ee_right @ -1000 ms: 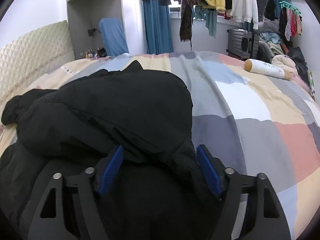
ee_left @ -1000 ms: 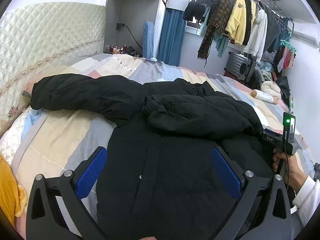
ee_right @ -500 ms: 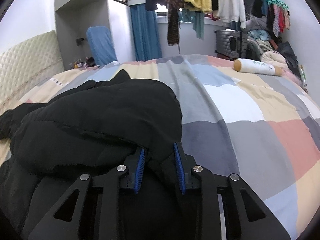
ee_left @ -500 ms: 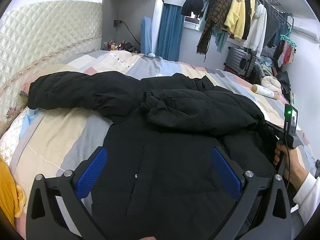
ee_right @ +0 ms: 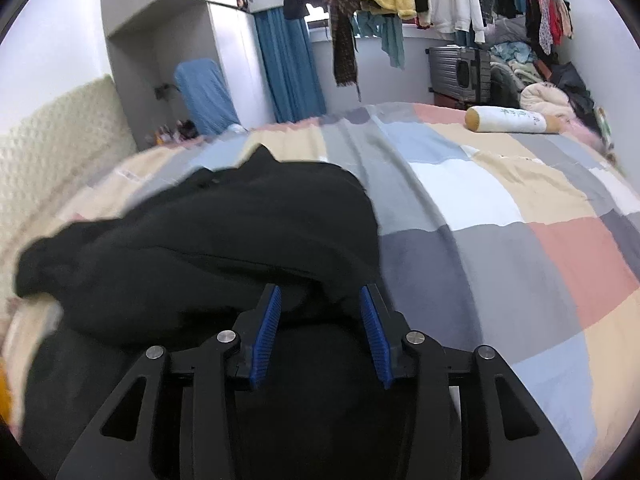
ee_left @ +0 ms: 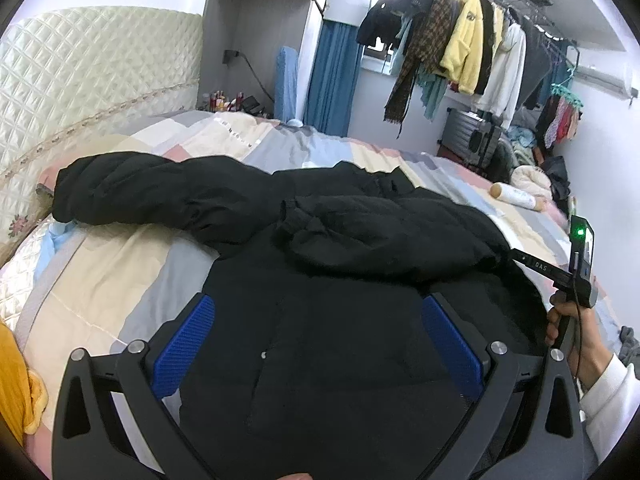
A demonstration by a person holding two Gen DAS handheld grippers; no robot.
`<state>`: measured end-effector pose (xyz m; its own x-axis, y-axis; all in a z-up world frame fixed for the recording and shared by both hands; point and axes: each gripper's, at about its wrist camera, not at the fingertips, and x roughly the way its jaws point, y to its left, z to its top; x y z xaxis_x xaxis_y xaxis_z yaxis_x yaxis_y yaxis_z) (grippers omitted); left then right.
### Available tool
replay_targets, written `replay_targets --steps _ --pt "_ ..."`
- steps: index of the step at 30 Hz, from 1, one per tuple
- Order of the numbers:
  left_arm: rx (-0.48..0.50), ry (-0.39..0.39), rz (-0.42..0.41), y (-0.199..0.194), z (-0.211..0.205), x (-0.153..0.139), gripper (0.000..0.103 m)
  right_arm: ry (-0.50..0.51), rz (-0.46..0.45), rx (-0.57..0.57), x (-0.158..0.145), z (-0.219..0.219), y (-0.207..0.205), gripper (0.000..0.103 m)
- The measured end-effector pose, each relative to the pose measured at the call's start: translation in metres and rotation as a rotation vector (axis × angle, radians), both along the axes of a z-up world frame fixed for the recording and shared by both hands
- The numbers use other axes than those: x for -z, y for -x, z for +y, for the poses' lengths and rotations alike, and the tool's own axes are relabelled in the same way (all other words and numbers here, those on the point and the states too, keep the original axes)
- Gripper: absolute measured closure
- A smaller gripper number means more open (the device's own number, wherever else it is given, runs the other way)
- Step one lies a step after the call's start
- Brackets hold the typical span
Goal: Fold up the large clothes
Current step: 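Lay the sleeve down on the jacket and open the right gripper, then reach the left gripper to the other sleeve cuff and grasp it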
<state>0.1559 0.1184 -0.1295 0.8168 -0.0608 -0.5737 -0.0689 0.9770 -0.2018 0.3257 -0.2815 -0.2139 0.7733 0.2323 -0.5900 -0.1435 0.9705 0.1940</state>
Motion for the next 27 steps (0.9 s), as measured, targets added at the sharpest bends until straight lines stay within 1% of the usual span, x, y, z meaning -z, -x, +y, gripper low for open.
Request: replay_targets --steps 2,5,10,14,15,16,18,20,22,25,27 --pt "-0.003 -0.005 -0.004 0.003 -0.002 -0.002 0.0 -0.011 -0.035 -0.012 -0.014 0.008 0.014 0.063" --pt "-0.001 0.022 0.001 0.005 -0.001 -0.001 0.0 -0.009 -0.078 -0.043 -0.029 0.022 0.037 0.063" --pt "-0.01 0.002 -0.013 0.009 -0.006 -0.005 0.0 -0.031 -0.15 -0.089 -0.044 0.04 0.082 0.063" --pt "0.001 0.002 -0.026 0.014 -0.011 -0.008 0.0 -0.024 -0.205 -0.121 -0.052 0.051 0.118 0.061" --pt "0.002 -0.001 -0.029 0.015 -0.013 -0.008 0.0 -0.026 -0.21 -0.125 -0.053 0.052 0.124 0.058" --pt "-0.006 -0.005 -0.031 0.017 -0.014 -0.009 0.0 -0.03 -0.214 -0.13 -0.054 0.053 0.129 0.051" --pt "-0.008 0.006 -0.035 0.019 -0.015 -0.011 0.0 -0.045 -0.236 -0.127 -0.056 0.051 0.143 0.045" --pt "-0.002 0.018 -0.043 0.021 -0.015 -0.013 0.0 -0.029 -0.254 -0.111 -0.06 0.05 0.153 0.038" --pt "0.001 0.012 -0.049 0.024 -0.018 -0.014 0.0 -0.02 -0.273 -0.101 -0.062 0.048 0.163 0.028" --pt "0.016 -0.002 -0.059 0.028 -0.022 -0.015 0.0 -0.028 -0.274 -0.102 -0.064 0.046 0.175 0.021" --pt "0.021 -0.007 -0.062 0.031 -0.024 -0.015 0.0 -0.031 -0.276 -0.119 -0.063 0.047 0.187 0.019"
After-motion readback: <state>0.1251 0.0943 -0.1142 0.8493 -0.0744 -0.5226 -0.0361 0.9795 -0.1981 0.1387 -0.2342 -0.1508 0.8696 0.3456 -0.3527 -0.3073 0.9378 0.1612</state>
